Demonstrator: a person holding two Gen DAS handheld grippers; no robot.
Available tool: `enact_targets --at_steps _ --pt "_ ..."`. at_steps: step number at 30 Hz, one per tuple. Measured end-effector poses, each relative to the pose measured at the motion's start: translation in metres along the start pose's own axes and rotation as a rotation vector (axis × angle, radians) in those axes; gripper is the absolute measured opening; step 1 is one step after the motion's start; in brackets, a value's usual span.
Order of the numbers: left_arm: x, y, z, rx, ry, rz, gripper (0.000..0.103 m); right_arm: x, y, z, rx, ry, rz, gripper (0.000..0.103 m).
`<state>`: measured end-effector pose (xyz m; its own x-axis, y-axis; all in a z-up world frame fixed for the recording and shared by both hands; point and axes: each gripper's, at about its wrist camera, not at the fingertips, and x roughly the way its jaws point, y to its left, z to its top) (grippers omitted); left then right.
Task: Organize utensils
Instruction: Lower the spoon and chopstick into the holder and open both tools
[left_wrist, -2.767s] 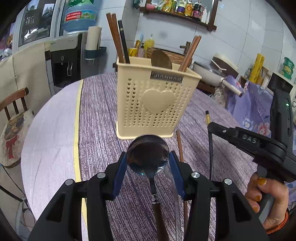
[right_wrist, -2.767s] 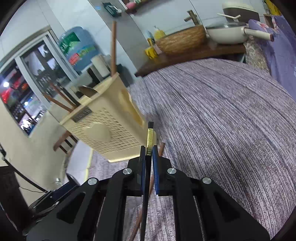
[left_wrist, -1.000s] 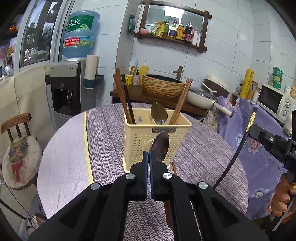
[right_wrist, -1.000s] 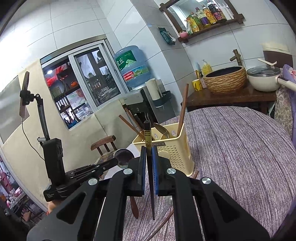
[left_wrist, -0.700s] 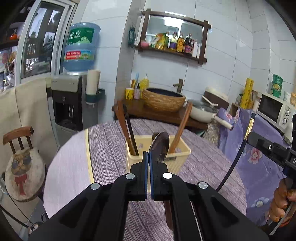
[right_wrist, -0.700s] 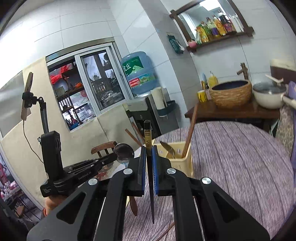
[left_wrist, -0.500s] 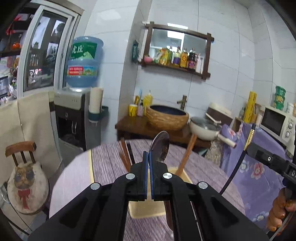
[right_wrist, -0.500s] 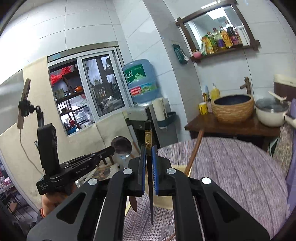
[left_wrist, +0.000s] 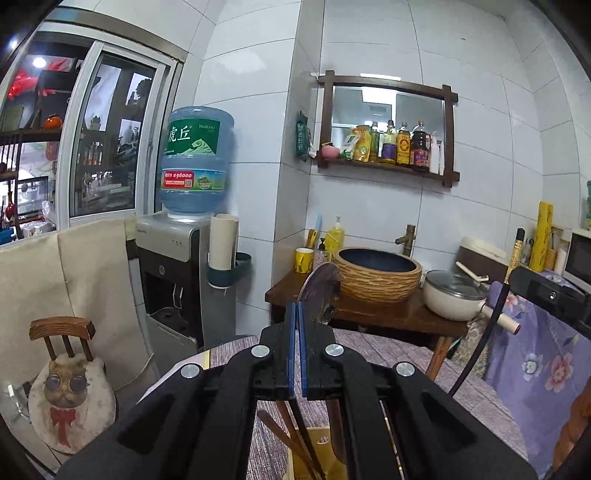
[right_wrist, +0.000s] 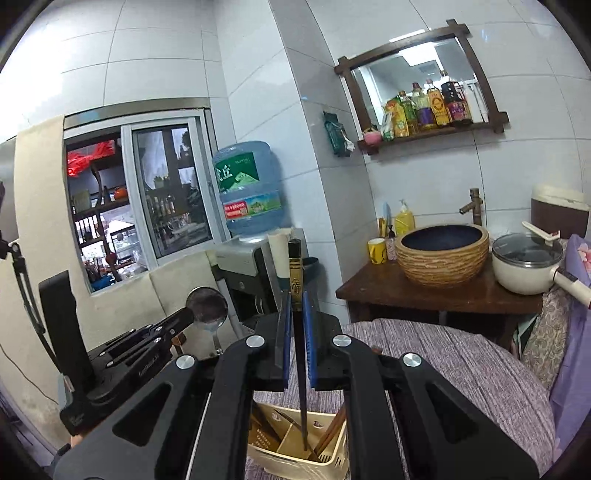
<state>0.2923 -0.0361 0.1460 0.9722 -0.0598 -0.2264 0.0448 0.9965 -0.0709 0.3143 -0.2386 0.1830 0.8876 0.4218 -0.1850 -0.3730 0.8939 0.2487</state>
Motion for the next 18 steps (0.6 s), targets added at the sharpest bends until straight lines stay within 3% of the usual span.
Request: enact_targets --at_steps 8,18 --pt "0.005 -0.010 -0.041 0.029 0.023 0.000 0.003 0.012 -0.005 -0.034 -0.009 0.048 -0.030 0.008" --pt "-0.013 -0.026 -0.074 0.151 0.024 -0.002 0.003 0.007 -0.011 -0.074 0.006 0.113 -0.013 0.008"
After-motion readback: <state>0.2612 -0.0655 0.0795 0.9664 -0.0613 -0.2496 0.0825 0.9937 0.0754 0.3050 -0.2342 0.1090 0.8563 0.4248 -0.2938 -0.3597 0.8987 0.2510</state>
